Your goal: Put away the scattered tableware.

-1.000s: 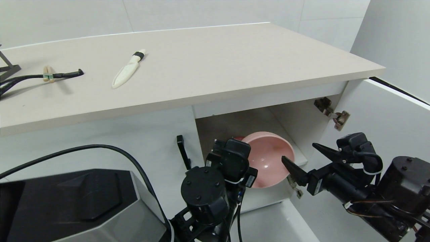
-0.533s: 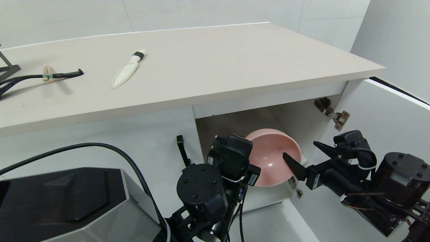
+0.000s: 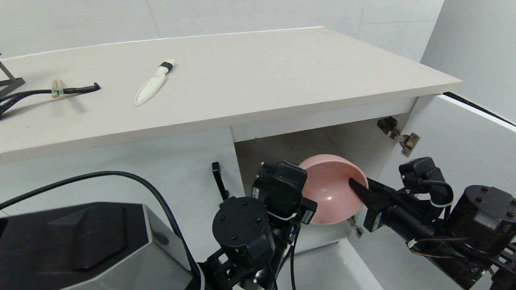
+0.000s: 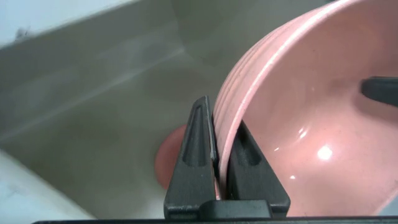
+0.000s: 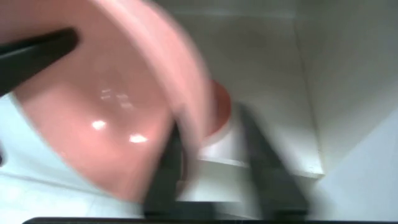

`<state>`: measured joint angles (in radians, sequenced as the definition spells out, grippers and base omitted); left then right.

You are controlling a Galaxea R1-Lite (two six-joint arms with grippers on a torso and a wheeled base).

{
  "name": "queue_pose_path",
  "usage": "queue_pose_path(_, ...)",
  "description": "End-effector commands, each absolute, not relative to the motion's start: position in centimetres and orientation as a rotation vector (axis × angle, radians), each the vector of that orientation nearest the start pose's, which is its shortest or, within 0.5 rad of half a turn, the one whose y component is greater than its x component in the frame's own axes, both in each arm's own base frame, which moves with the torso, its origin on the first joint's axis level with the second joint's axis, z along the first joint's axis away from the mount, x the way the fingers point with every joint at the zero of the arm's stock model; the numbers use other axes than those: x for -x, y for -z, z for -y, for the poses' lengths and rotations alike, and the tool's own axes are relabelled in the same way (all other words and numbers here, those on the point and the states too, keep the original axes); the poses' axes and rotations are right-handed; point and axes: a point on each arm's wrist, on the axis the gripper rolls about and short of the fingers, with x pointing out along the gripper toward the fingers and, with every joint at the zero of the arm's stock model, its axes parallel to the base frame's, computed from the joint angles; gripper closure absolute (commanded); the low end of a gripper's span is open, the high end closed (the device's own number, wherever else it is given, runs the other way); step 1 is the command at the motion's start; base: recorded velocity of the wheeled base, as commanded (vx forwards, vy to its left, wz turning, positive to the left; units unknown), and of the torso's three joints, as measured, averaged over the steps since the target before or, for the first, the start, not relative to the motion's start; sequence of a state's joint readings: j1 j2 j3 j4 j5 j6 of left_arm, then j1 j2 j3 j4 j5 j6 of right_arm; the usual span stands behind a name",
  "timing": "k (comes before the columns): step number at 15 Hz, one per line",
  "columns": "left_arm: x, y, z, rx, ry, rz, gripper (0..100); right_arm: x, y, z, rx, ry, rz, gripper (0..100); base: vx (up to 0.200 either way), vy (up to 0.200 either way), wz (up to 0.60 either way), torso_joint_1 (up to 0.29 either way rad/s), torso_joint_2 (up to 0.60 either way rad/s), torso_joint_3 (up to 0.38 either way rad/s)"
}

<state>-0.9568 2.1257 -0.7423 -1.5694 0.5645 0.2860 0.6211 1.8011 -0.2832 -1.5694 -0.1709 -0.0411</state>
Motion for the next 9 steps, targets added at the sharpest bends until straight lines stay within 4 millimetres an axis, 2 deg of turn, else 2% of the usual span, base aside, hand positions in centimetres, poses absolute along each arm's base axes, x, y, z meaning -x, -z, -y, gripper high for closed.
queue_pose_path(1,-21.7,-12.1,29.2,-0.139,0.385,0.209,100,-20.8,-12.8,-14.6,0.018,-0.454,0.064,100,0.000,0.000,0.00,0.000,0.00,0.000)
queue_pose_path(3,-21.8,-12.1,29.2,-0.140,0.391,0.213,100,-20.8,-13.0,-14.6,0.016,-0.454,0.068,100,0.000,0.000,0.00,0.000,0.00,0.000)
queue_pose_path(4,-21.7,-12.0,29.1,-0.147,0.391,0.209,0,-20.8,-13.1,-14.6,0.014,-0.454,0.072,100,0.000,0.000,0.00,0.000,0.00,0.000)
queue_pose_path(6,-21.3,-12.0,29.0,-0.153,0.400,0.203,0,-20.8,-13.2,-14.5,0.013,-0.451,0.076,100,0.000,0.000,0.00,0.000,0.00,0.000)
queue_pose_path(9,-19.6,-12.8,27.0,-0.156,0.521,0.208,0,-20.9,-13.1,-14.4,0.014,-0.445,0.074,100,0.000,0.000,0.00,0.000,0.00,0.000)
